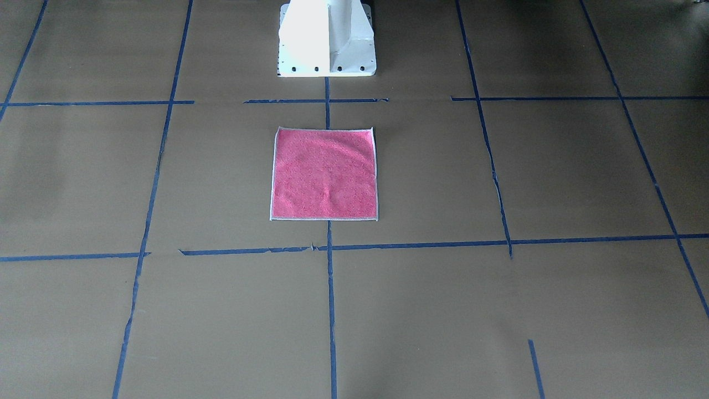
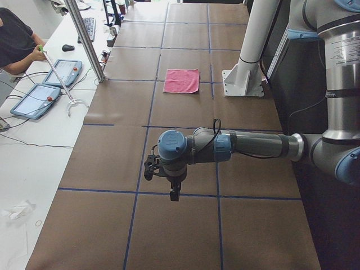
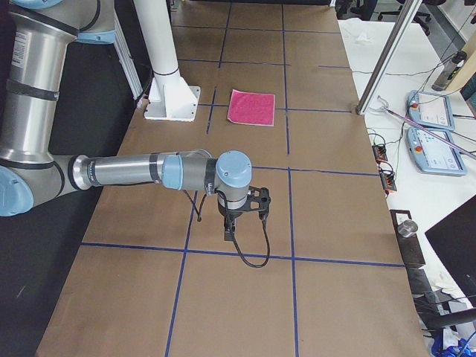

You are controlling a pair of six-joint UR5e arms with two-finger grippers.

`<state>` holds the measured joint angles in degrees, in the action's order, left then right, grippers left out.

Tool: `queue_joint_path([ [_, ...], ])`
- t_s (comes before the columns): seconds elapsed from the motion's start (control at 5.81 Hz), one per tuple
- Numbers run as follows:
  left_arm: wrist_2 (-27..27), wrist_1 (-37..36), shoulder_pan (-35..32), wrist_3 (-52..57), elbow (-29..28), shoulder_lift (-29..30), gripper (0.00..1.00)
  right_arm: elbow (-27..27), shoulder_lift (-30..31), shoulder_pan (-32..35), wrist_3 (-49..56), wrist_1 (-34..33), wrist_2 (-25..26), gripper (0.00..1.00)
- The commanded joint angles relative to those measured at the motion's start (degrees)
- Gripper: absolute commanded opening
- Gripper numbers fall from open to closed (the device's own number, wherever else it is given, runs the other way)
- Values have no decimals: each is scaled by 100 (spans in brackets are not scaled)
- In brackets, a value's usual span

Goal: Fold towel twice with both arms

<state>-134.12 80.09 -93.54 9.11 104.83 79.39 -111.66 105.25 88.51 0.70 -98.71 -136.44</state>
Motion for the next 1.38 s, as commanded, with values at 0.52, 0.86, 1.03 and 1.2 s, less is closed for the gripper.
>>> queue_joint_path([
  [0.52,70,-134,-42,144,178,-135,100,-84,-39,-123,-61,1,513,100],
  [0.86,70,-108,-33,153,134,-135,100,-93,-39,-132,-44,1,495,100],
  [1.03,61,-108,-24,126,117,-126,100,-102,-39,-132,-61,-8,443,100],
  [1.2,70,-108,-15,152,116,-126,100,-145,-31,-132,-44,1,399,100],
])
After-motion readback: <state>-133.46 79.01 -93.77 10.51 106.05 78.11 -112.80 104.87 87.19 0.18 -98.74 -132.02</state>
